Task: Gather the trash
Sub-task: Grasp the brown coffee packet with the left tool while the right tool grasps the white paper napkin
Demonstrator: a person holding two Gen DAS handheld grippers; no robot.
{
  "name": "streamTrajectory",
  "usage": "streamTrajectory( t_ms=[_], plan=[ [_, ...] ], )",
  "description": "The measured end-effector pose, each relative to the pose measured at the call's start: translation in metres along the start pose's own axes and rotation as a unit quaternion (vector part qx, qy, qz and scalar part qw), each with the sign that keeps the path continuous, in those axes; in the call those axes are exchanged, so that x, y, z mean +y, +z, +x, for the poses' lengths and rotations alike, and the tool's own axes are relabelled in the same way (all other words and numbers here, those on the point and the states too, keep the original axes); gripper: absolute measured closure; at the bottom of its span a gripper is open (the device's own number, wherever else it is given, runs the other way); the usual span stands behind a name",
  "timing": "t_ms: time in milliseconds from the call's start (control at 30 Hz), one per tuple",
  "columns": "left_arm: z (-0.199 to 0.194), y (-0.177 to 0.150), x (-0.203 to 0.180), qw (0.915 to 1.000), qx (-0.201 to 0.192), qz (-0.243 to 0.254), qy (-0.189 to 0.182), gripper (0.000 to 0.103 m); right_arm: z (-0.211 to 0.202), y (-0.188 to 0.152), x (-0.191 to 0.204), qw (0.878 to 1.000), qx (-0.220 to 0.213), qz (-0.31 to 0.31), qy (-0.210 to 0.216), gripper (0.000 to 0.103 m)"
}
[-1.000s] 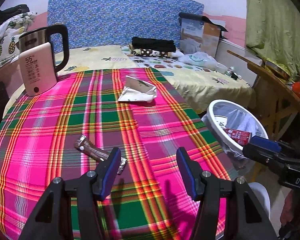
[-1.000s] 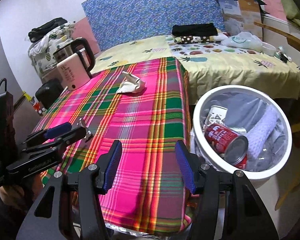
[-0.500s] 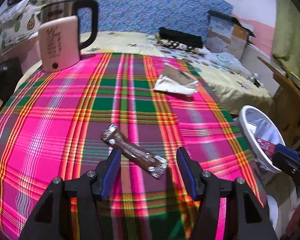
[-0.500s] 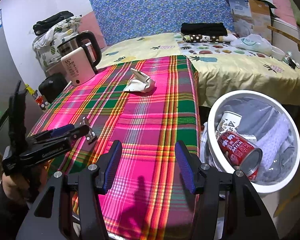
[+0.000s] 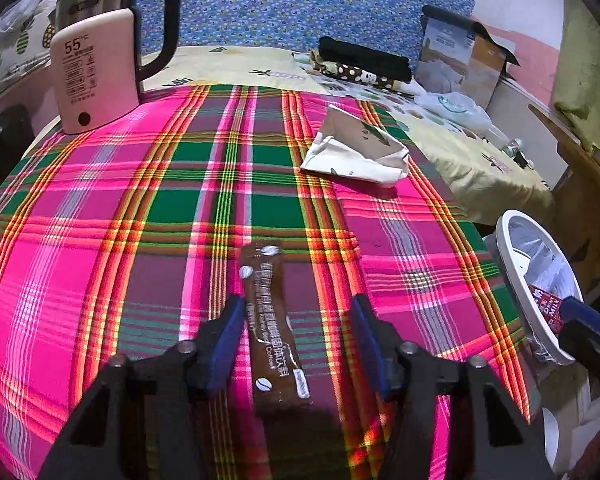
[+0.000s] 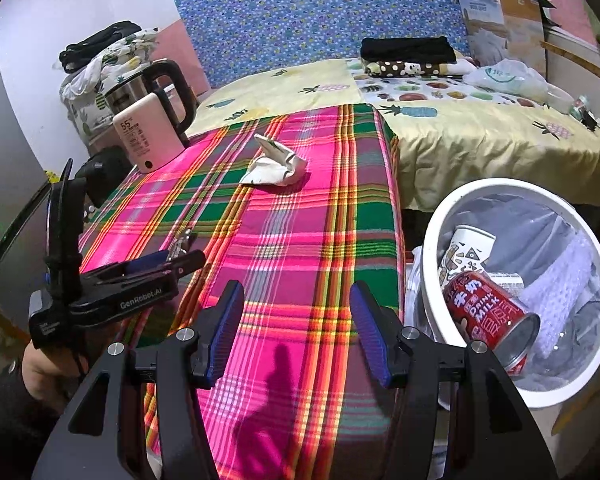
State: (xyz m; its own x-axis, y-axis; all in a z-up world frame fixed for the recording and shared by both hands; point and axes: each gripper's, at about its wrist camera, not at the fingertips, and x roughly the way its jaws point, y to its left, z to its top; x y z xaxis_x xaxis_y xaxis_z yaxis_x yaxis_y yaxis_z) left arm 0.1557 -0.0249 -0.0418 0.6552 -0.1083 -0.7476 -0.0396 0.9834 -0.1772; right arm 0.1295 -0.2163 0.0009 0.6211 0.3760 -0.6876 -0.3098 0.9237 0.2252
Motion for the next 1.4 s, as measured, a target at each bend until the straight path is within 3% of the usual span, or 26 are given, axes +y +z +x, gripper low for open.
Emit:
streamTrajectory(
  t_ms=[33,133,633,1133,1200,1333,1400],
  plan=[
    [0.000,0.000,0.001,1.0000,0.001,0.001,0.000,0.066,0.001,0.001,-0.001,1.000,0.000,0.001,0.000,0.047],
    [-0.001,-0.001,0.006,0.9999,0.004,0.009,0.005,0.083,0.004,0.005,-0.001,1.000,-0.001,0.003,0.000,0.047],
    [-0.015,0.016,0.027,0.9999,-0.012,0.006,-0.004,0.084,0.033,0.040,0.009,1.000,0.012,-0.012,0.021,0.047],
    [-0.002,0.042,0.052,0.9997,-0.019,0.001,-0.011,0.084,0.106,0.087,0.011,0.999,0.039,-0.019,0.009,0.047],
    [0.002,0.041,0.056,0.9998,-0.016,-0.002,-0.012,0.084,0.116,0.091,0.010,0.999,0.045,-0.018,0.004,0.052],
    [0.007,0.042,0.060,0.9999,-0.009,-0.004,-0.014,0.084,0.132,0.095,0.008,0.998,0.057,-0.014,-0.001,0.074],
    [0.008,0.042,0.060,0.9999,-0.009,-0.004,-0.014,0.084,0.132,0.095,0.008,0.998,0.055,-0.011,-0.003,0.080]
  ],
)
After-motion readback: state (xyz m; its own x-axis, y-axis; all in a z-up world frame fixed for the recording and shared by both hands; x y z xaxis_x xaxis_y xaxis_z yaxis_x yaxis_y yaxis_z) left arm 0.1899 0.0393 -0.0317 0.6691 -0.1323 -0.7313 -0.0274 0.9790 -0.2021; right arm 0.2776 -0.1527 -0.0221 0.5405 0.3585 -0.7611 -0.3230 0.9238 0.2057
